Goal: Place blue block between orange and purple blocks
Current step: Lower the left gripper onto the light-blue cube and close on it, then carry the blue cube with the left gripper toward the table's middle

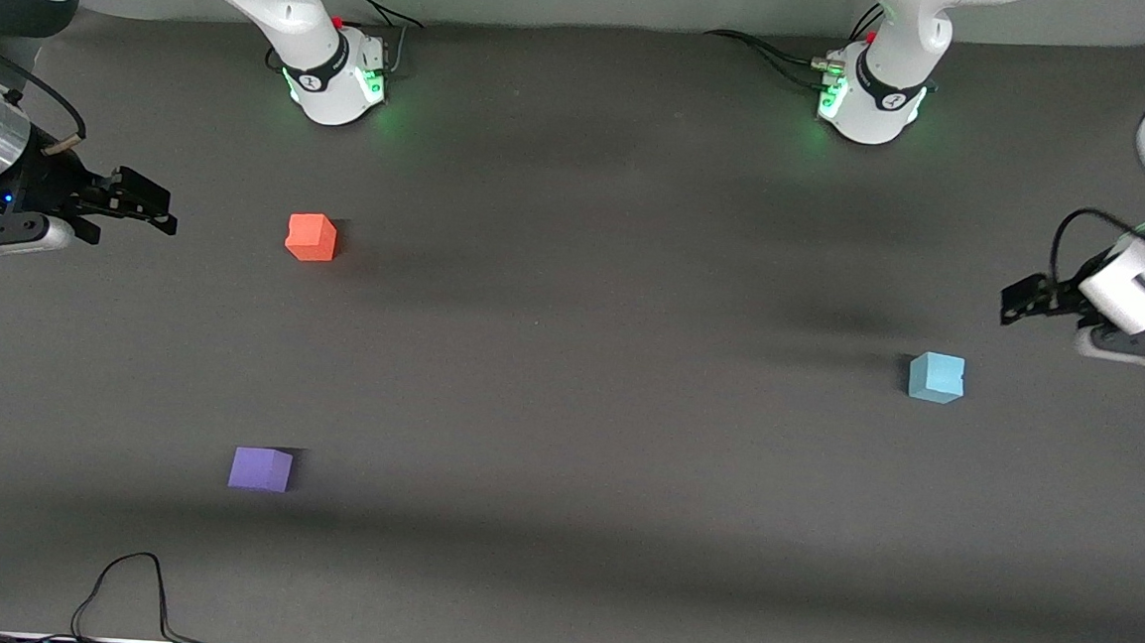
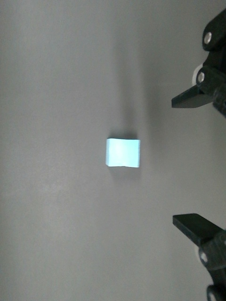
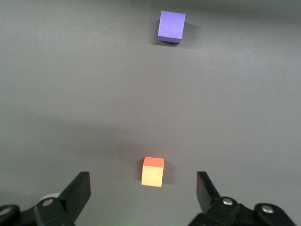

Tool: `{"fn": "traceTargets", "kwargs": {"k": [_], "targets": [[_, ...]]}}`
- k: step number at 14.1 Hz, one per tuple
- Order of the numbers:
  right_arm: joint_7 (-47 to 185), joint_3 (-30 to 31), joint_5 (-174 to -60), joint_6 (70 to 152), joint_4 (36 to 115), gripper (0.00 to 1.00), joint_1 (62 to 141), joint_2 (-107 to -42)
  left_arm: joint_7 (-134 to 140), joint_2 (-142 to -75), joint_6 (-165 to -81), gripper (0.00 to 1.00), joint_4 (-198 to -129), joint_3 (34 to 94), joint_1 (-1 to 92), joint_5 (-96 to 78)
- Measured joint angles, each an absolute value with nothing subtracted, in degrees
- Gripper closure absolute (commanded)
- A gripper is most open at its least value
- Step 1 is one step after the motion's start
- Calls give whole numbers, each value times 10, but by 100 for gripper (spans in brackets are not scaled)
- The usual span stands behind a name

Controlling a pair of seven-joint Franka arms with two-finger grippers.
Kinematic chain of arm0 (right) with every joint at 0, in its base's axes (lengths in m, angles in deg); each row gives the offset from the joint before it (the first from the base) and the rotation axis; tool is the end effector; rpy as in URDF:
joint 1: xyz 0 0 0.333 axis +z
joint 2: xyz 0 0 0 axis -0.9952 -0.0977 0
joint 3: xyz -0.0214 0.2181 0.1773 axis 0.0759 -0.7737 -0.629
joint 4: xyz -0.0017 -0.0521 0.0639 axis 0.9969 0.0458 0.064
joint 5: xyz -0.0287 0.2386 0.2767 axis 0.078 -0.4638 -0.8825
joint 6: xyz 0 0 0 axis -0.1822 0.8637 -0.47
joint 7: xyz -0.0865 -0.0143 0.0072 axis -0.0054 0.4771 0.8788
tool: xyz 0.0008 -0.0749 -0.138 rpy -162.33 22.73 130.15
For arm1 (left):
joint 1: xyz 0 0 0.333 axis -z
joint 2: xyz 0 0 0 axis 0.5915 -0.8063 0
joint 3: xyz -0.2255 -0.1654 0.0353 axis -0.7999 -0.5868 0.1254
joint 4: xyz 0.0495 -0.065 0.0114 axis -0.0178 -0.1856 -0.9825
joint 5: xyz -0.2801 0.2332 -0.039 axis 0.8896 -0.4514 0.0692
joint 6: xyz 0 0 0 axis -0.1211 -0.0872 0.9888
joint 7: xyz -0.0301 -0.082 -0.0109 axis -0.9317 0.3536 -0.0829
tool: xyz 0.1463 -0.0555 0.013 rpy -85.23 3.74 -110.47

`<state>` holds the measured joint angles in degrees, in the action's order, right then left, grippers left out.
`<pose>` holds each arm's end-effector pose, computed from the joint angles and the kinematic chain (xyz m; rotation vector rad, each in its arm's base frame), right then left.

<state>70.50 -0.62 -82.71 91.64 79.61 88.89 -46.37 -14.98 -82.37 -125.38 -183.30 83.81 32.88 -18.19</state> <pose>0.5064 0.0095 0.4921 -3.0828 -0.1775 0.0547 0.5197 0.0482 0.3588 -3.1267 0.1822 -0.0080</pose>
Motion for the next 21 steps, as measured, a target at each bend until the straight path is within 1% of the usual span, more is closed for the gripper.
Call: {"fn": "traceTargets", "kwargs": {"k": [2, 5, 9, 11, 13, 14, 16, 17, 18, 21], "targets": [[705, -6, -827, 916, 796, 0, 889, -464, -150, -871, -1321, 0, -1850, 838, 329, -186], [705, -6, -827, 916, 796, 0, 889, -464, -151, -936, -1395, 0, -1856, 837, 329, -189], [705, -6, -827, 916, 796, 0, 889, -464, -151, -1002, -1518, 0, -1898, 837, 329, -190], [705, -6, -827, 916, 796, 0, 889, -464, -151, -1034, -1559, 0, -1909, 837, 329, -190], [705, -6, -827, 916, 796, 0, 889, -464, -151, -1059, -1578, 0, -1911, 837, 329, -190], [705, -6, -827, 916, 796, 0, 889, -464, -151, -1066, -1579, 10, -1911, 837, 330, -190], [705, -6, -827, 916, 796, 0, 889, -464, -152, -1070, -1579, 44, -1911, 837, 330, -191], [705, -6, -827, 916, 796, 0, 889, -464, -152, -1069, -1577, 58, -1911, 837, 330, -191], [705, -6, -827, 916, 796, 0, 889, -464, -152, -1069, -1574, 61, -1910, 837, 329, -191], [705, -6, -827, 917, 795, 0, 889, -464, -152, -1066, -1567, 61, -1907, 837, 330, -191]]}}
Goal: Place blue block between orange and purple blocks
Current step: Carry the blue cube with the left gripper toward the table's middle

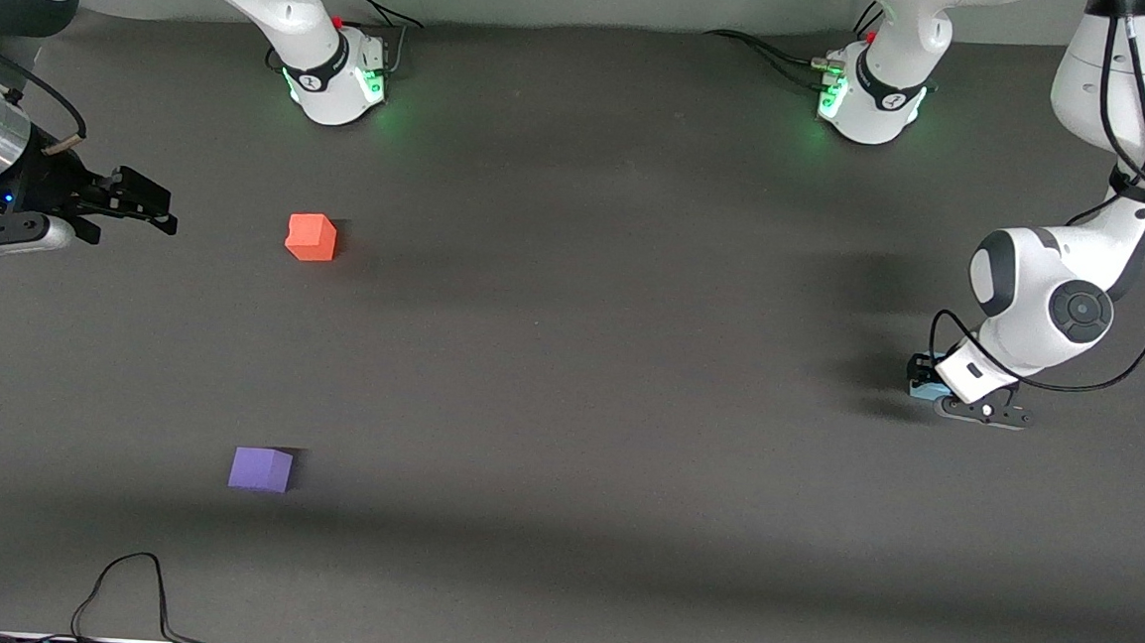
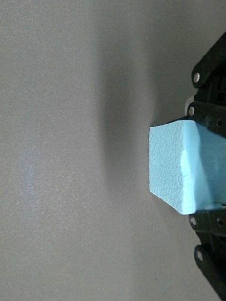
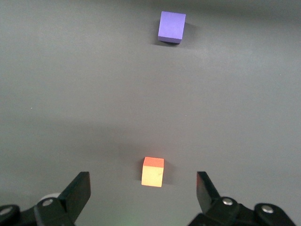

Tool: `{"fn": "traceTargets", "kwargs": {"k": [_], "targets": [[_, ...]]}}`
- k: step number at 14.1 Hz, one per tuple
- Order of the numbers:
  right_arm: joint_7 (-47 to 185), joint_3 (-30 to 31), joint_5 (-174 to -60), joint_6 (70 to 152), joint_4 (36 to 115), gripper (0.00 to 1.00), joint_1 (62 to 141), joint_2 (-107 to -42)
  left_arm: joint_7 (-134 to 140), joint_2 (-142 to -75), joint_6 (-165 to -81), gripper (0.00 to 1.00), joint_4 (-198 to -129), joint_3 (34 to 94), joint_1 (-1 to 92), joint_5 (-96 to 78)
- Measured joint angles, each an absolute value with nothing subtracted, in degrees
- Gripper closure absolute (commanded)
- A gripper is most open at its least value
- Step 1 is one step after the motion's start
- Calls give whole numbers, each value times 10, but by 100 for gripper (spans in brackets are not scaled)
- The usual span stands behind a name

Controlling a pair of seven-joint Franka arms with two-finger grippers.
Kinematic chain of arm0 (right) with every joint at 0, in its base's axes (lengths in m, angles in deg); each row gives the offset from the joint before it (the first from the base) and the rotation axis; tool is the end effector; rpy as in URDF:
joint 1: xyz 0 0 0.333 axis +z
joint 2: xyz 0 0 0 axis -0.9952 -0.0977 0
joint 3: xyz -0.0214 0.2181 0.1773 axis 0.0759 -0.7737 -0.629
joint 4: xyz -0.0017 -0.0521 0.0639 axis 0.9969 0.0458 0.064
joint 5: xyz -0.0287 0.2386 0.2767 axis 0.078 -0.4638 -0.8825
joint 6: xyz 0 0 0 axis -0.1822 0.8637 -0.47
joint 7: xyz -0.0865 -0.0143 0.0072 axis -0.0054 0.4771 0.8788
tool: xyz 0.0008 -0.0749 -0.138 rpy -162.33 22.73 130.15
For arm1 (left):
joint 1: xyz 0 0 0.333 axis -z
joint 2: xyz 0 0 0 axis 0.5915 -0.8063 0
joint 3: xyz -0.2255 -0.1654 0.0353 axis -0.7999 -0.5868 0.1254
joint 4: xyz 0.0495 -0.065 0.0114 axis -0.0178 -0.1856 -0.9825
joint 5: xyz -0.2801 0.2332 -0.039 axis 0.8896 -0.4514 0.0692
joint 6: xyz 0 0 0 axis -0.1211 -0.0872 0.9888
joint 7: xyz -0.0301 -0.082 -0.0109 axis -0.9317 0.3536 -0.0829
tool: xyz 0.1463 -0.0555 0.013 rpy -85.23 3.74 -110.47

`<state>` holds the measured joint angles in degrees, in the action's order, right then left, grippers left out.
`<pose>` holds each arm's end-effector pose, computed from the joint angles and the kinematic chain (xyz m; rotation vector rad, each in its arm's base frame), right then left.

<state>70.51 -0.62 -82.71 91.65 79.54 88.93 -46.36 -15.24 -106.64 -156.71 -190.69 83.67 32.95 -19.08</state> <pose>0.5066 0.0098 0.4928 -3.0828 -0.1788 0.0523 0.5230 0.0467 0.1303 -3.1091 0.2251 0.0044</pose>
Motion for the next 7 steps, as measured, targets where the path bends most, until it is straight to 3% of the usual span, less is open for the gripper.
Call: {"fn": "traceTargets", "kwargs": {"k": [3, 4, 7], "targets": [[705, -6, -827, 917, 794, 0, 889, -462, -152, -1046, -1474, 60, -1854, 836, 329, -191], [705, -6, -827, 917, 794, 0, 889, -460, -151, -1020, -1349, 60, -1779, 834, 331, -191], [705, -6, -827, 917, 794, 0, 889, -459, -101, -995, -1184, 60, -1659, 830, 367, -186]]}}
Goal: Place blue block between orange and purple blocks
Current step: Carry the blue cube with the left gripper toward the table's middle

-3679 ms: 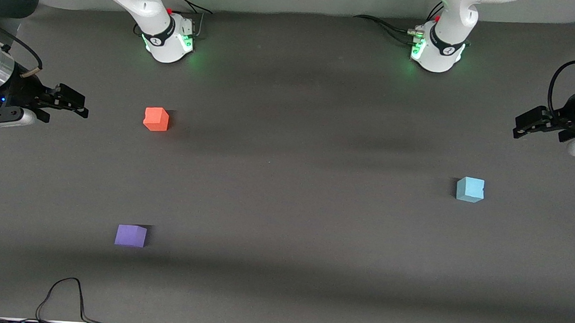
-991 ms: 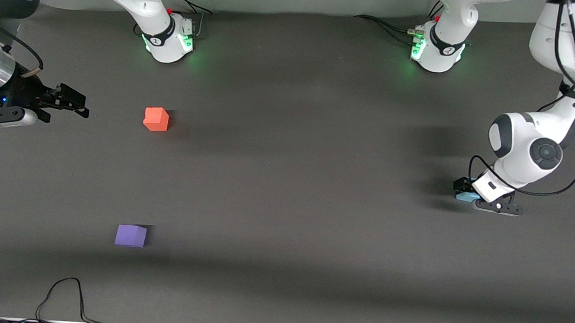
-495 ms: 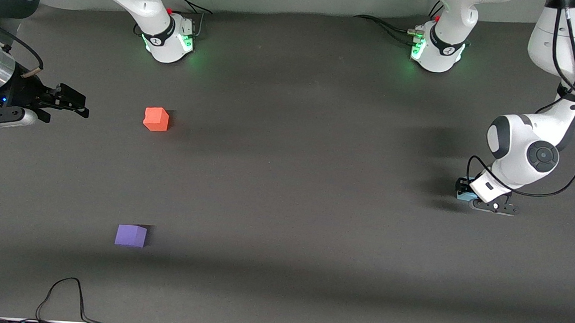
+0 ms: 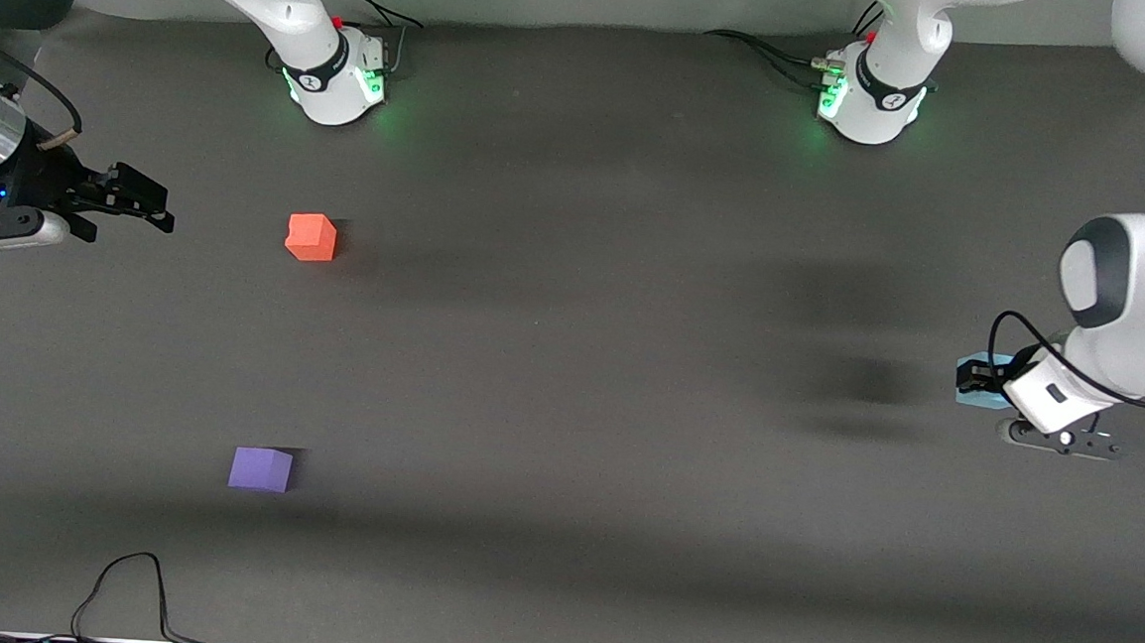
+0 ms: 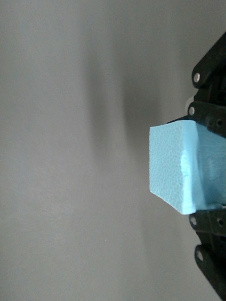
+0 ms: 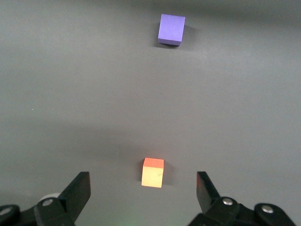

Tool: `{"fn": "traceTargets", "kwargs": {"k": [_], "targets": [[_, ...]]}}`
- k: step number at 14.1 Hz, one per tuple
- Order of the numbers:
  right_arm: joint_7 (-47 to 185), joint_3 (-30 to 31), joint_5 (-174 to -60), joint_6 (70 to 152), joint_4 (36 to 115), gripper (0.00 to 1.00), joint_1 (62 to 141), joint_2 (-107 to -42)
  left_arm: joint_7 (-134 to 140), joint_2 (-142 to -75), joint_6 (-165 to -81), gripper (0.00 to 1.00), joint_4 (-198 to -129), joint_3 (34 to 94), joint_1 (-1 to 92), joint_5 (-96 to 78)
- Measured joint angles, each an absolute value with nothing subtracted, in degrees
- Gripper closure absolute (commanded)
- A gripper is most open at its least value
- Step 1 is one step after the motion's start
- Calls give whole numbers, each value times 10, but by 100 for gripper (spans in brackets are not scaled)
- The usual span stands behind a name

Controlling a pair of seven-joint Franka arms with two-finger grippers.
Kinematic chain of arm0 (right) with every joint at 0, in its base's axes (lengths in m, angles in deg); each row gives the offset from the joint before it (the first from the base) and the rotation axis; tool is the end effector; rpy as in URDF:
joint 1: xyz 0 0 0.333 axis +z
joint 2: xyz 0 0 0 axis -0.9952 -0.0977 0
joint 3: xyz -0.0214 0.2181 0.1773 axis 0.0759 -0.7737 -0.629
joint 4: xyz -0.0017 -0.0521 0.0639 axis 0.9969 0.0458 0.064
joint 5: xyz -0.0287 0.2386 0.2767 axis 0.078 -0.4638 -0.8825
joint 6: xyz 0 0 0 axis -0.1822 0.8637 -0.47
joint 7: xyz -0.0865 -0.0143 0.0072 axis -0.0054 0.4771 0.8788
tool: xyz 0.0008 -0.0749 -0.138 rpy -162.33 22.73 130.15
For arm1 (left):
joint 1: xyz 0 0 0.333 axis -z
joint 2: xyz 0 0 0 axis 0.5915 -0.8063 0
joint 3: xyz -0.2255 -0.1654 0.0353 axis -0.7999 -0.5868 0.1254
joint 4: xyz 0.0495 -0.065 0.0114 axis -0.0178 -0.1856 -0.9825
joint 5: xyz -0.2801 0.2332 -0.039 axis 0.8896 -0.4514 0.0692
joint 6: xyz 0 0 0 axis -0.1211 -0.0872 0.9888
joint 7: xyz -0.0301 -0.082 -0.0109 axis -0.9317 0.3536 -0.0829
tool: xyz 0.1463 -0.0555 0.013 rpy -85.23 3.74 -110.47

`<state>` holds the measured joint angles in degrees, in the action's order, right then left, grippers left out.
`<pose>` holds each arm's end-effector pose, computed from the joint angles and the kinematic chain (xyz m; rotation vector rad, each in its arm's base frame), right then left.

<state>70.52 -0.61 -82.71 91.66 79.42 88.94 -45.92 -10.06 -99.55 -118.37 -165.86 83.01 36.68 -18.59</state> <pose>0.5056 0.0097 0.4976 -3.0829 -0.1795 0.0370 0.5832 0.0076 0.3148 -3.1181 0.1775 0.1757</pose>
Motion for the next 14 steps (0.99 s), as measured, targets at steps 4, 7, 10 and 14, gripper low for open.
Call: {"fn": "traceTargets", "kwargs": {"k": [4, 7, 10, 14], "targets": [[705, -6, -827, 916, 794, 0, 890, -459, 96, -1000, -1121, 60, -1575, 800, 496, -175], [705, -6, -827, 916, 795, 0, 891, -459, 263, -1045, -1128, 60, -1531, 772, 594, -171], [705, -6, -827, 916, 796, 0, 891, -459, 409, -1144, -1154, 60, -1444, 769, 712, -184], [705, -5, -827, 914, 796, 0, 891, -459, 513, -1264, -1209, 60, -1360, 772, 811, -224]]}}
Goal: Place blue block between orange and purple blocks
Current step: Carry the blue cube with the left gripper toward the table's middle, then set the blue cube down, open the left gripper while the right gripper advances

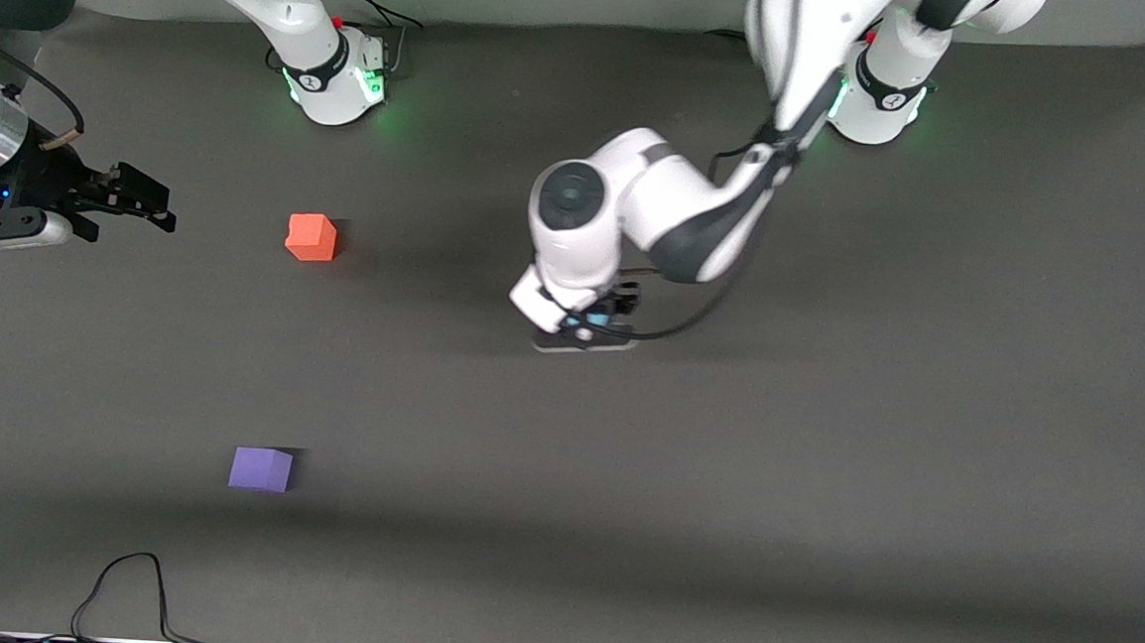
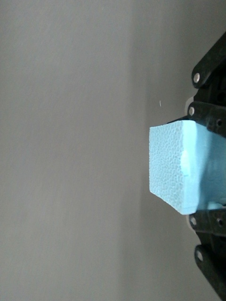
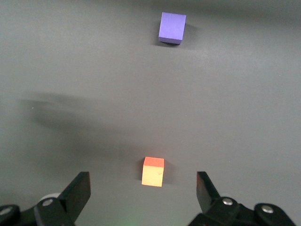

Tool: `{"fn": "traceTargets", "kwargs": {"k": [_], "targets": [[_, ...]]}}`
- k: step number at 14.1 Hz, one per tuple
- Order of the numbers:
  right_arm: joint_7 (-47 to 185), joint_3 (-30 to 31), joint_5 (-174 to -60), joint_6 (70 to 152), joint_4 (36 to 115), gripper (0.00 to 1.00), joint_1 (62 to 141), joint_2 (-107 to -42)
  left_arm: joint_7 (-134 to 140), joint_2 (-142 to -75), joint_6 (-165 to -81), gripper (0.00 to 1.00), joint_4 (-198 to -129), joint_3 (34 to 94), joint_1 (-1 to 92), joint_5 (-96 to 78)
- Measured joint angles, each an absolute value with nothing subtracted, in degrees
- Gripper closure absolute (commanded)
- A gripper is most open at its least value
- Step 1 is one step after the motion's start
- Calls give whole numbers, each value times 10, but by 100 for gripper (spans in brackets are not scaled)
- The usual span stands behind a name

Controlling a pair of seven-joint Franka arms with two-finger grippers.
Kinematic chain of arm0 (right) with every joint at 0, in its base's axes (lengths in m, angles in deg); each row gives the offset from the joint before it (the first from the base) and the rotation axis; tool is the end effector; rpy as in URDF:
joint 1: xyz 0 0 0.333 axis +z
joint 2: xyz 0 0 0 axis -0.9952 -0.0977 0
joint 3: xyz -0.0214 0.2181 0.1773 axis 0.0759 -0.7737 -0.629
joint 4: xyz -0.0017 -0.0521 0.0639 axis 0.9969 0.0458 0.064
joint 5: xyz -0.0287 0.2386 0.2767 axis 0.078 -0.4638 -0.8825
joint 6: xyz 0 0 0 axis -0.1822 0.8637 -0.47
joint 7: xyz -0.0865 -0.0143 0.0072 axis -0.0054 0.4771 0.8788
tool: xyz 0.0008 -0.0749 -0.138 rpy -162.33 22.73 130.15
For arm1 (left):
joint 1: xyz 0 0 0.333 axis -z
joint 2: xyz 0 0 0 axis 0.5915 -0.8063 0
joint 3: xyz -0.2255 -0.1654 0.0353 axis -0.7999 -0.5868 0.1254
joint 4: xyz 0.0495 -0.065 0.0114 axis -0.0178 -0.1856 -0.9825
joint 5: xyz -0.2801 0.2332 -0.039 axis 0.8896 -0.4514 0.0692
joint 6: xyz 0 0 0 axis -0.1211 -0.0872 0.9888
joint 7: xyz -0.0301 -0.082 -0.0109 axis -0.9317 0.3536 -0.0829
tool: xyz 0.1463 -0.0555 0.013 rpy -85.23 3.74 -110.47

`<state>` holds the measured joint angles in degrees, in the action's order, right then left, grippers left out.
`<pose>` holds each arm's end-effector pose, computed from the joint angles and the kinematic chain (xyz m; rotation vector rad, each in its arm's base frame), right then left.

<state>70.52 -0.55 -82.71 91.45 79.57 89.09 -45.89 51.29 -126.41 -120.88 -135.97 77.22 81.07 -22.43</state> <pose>0.5046 0.0105 0.4964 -3.0823 -0.1820 0.0459 0.4673 -0.5184 0.2433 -3.1184 -0.1185 -0.0112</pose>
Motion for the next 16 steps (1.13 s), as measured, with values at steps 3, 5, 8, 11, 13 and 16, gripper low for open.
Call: {"fn": "traceTargets", "kwargs": {"k": [3, 5, 8, 11, 13, 16], "targets": [[705, -5, -827, 914, 796, 0, 891, -459, 537, -1328, -1271, 60, -1350, 775, 838, -237], [705, -5, -827, 913, 797, 0, 891, -459, 538, -1364, -1306, 60, -1346, 776, 842, -238], [705, -5, -827, 912, 798, 0, 891, -460, 538, -1382, -1321, 0, -1336, 778, 842, -238], [705, -5, -827, 912, 801, 0, 891, -461, 538, -1384, -1321, 0, -1333, 778, 842, -238], [705, -5, -827, 912, 801, 0, 891, -461, 538, -1384, -1320, 0, -1328, 779, 842, -238], [705, -5, -827, 912, 801, 0, 891, -461, 538, -1371, -1276, 0, -1304, 782, 836, -238]]}}
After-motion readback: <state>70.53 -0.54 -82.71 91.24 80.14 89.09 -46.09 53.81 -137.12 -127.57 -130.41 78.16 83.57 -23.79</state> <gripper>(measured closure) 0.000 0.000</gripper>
